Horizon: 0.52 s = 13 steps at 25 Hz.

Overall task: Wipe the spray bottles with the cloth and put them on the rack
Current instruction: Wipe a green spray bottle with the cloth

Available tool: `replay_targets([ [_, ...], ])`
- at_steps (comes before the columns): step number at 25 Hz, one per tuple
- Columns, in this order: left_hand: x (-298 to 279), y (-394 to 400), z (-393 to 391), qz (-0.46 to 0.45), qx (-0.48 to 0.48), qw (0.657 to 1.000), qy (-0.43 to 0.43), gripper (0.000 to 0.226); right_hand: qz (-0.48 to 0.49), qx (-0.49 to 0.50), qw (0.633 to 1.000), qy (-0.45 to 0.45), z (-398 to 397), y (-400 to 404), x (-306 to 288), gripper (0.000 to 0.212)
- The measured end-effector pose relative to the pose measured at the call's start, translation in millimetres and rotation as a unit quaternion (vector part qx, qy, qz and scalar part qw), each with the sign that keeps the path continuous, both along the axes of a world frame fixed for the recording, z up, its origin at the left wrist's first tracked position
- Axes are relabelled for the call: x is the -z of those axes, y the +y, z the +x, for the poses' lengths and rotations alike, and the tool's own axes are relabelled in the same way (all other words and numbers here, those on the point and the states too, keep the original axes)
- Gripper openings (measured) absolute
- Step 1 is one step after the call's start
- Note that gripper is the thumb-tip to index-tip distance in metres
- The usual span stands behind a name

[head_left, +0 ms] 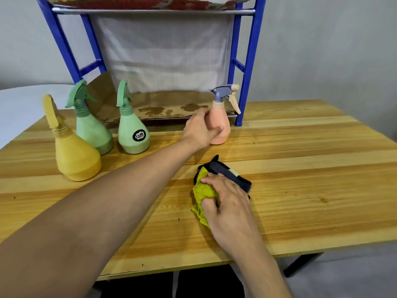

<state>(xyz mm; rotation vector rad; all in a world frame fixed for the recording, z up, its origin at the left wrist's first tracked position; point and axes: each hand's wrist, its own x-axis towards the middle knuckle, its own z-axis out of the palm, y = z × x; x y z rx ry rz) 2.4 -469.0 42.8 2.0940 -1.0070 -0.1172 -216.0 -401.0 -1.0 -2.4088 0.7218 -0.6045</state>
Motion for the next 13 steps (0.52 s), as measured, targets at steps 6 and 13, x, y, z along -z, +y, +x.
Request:
replay_targets([
  [6,-6,91,7,-0.033,-0.025,0.993,-0.114,0.051,0.018,0.045,0.999,0.005,12,0,-6,0.054],
  [13,-6,177,20,-0.119,-0.228,0.960,-0.108,0.040,0.037,0.028,0.998,0.031,42,-3,-9,0.050],
])
